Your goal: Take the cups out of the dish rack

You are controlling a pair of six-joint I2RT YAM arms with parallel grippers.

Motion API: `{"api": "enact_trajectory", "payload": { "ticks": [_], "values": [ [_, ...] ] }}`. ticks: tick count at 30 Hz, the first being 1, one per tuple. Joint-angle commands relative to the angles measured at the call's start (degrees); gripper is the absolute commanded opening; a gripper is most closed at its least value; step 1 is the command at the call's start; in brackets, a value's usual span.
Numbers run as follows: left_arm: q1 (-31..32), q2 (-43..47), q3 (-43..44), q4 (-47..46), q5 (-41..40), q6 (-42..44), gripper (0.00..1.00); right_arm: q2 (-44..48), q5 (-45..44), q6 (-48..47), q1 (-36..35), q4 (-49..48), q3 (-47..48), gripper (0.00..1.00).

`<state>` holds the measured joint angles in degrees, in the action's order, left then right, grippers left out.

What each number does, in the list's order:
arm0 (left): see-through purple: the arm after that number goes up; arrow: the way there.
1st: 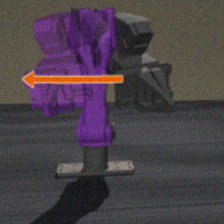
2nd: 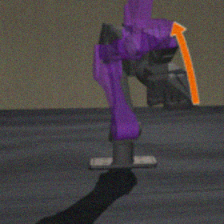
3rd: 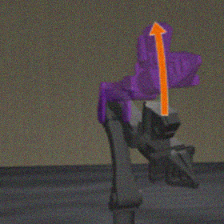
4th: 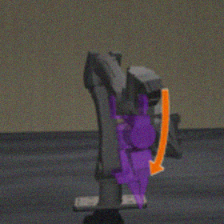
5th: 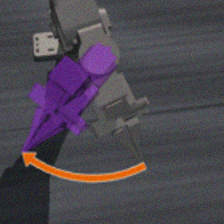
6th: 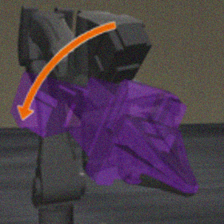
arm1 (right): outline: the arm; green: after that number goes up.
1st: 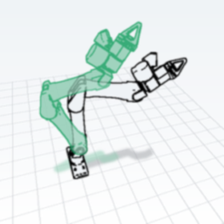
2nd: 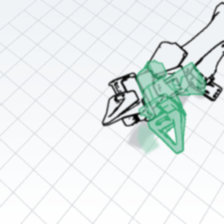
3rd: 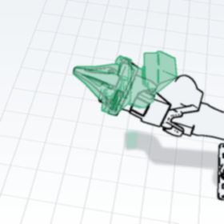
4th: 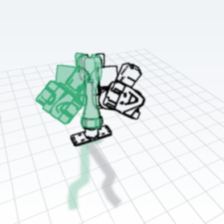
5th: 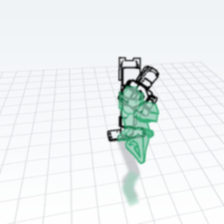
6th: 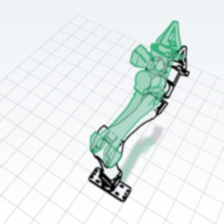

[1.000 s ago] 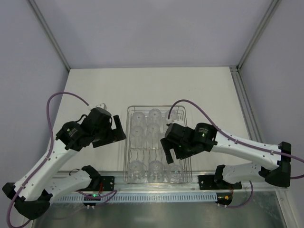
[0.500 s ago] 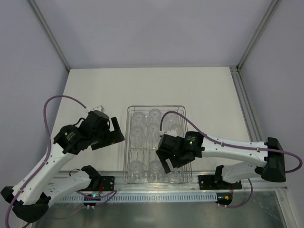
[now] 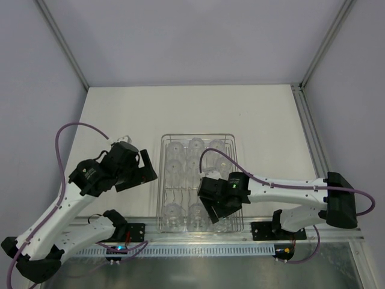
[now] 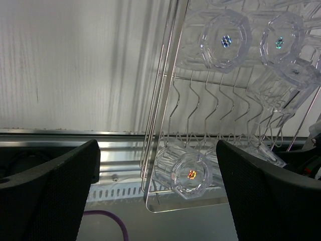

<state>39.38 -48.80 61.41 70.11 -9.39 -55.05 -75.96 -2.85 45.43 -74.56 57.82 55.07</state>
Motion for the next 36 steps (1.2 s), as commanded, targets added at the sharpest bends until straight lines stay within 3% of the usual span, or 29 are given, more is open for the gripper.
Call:
{"api": "enact_trajectory", "payload": {
  "ticks": [1, 3, 4, 6, 7, 8, 19, 26, 31, 36],
  "values": [
    [0.18, 1.07, -0.24, -0.41, -1.07, -0.76, 1.00, -0.50, -1.71, 0.36, -0.41, -2.10, -1.45, 0.58],
    [0.09, 1.51, -0.32, -0.32, -1.07, -1.20, 1.00, -1.11, -2.42, 0.27, -0.40, -2.36, -1.63, 0.49],
    [0.17, 1.68, -0.50, -0.15, -1.07, -1.38, 1.00, -1.29, -2.68, 0.27, -0.41, -2.28, -1.54, 0.35],
    [0.18, 2.38, -0.85, -0.32, -0.90, -1.64, 1.00, -1.21, -3.38, 0.19, -0.41, -1.58, -1.11, 0.24],
    [0.18, 2.56, -1.02, -0.49, -0.63, -1.64, 1.00, -1.03, -3.65, 0.27, -0.41, -1.22, -0.84, 0.09],
    [0.18, 2.74, -1.20, -0.58, -0.46, -1.64, 1.00, -0.59, -3.83, 0.19, -0.41, -0.18, -0.58, 0.04],
    [0.09, 3.35, 1.08, -2.25, 2.09, -2.26, 1.00, 8.89, -5.94, -0.96, -0.32, 10.11, 9.70, 0.04],
    [0.18, 4.85, -0.32, -9.80, 9.01, -0.86, 1.00, 13.38, -7.17, 0.45, -0.32, 15.48, 19.62, 0.04],
    [0.18, 4.85, -2.69, -23.40, 22.55, 0.03, 1.00, 15.67, -8.13, 0.80, -0.32, 18.81, 24.55, 0.04],
    [0.18, 6.43, -10.77, -44.41, 37.49, -7.68, 1.00, 20.66, -8.84, -1.48, -0.23, 14.44, 27.73, 0.04]
  ]
}}
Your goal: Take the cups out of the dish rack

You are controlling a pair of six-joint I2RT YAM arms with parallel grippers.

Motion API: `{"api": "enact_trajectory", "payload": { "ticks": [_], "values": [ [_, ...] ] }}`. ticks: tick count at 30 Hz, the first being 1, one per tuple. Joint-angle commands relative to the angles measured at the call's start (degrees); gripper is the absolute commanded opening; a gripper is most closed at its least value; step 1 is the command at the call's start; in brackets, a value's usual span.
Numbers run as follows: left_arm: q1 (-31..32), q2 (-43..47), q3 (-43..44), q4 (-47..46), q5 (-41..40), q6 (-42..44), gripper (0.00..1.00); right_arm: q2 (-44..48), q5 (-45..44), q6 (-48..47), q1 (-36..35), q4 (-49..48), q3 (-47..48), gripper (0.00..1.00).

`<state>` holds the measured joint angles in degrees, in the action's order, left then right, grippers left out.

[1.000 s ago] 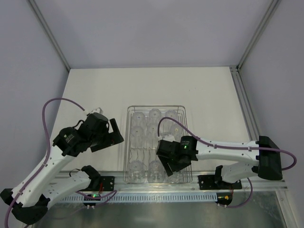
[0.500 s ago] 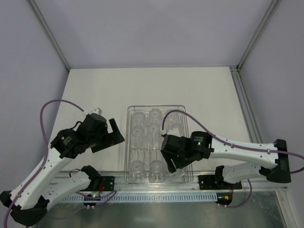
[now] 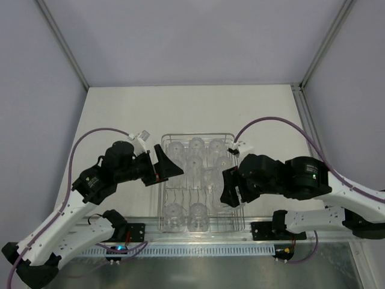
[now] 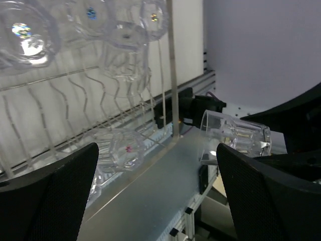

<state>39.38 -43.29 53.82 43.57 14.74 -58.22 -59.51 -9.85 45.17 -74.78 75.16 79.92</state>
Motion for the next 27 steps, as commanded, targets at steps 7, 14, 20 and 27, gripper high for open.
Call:
{"api": "enact_trajectory", "payload": {
  "ticks": [7, 14, 20, 27],
  "values": [
    [0.09, 1.45, -7.32, -35.90, 19.96, -14.72, 1.00, 16.16, -8.68, -2.45, -0.01, -23.99, -7.56, 0.04],
    [0.18, 2.24, -12.77, -50.76, 22.08, -23.52, 1.00, 15.65, -9.22, -5.17, -0.01, -32.34, -10.84, 0.04],
    [0.35, 2.33, -13.83, -54.73, 22.96, -25.80, 1.00, 13.20, -8.35, -7.02, 0.34, -38.50, -12.16, 0.04],
    [1.58, 1.45, -13.83, -54.12, 23.05, -25.63, 1.00, 8.72, -3.61, -9.21, 2.45, -44.56, -12.42, 0.04]
  ]
}}
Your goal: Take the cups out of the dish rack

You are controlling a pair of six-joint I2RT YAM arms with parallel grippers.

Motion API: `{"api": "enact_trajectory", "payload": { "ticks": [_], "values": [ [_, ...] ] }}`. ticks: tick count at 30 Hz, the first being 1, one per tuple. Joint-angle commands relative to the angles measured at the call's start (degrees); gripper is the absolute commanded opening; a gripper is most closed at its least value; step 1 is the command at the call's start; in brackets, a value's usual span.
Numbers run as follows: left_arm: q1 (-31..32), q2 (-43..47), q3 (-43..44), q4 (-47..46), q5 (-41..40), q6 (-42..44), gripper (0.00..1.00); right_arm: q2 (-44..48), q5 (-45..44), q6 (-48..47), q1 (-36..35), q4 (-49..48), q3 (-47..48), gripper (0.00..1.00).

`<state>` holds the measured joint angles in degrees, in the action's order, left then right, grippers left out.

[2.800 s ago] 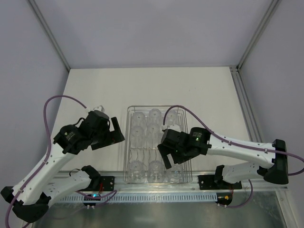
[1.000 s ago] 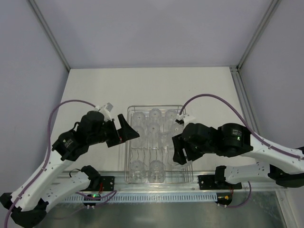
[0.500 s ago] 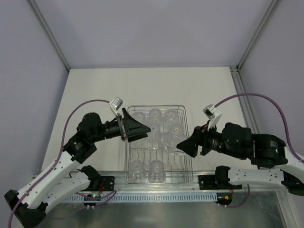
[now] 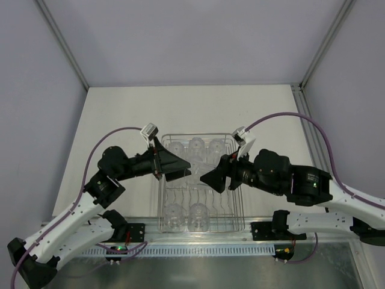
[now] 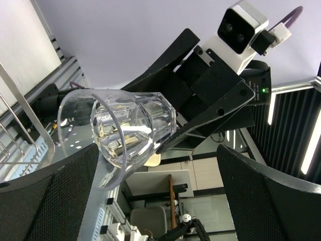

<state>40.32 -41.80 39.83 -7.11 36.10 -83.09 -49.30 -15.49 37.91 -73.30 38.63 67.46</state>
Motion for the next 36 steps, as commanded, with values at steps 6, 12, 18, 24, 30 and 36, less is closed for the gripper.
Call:
{"api": "enact_trajectory", "payload": {
  "ticks": [6, 12, 18, 24, 30, 36],
  "values": [
    [1.26, 0.93, -0.11, -6.15, 1.17, -1.55, 0.90, -4.22, 11.52, -1.26, 7.19, -13.83, -2.16, 0.04],
    [1.26, 2.25, 0.07, -6.16, 0.29, -1.11, 0.39, -5.81, 17.68, -0.65, 9.57, -16.04, -2.69, 0.04],
    [1.17, 4.27, -0.90, -5.37, -1.46, -0.32, 0.25, -5.72, 19.97, -0.30, 10.89, -15.70, -2.33, 0.04],
    [1.26, 6.73, -0.11, -1.78, -6.81, 2.31, 0.08, -5.20, 20.32, 1.02, 10.98, -13.59, -2.51, 1.00],
    [1.26, 9.11, 10.67, 26.59, -22.70, 15.73, 0.00, -2.03, 15.76, 1.46, 11.07, -7.18, -2.34, 1.00],
    [1.17, 5.34, 25.78, 59.54, -52.75, 20.69, 0.00, -1.67, 7.41, 2.26, 11.16, 4.06, 0.91, 1.00]
  ]
}}
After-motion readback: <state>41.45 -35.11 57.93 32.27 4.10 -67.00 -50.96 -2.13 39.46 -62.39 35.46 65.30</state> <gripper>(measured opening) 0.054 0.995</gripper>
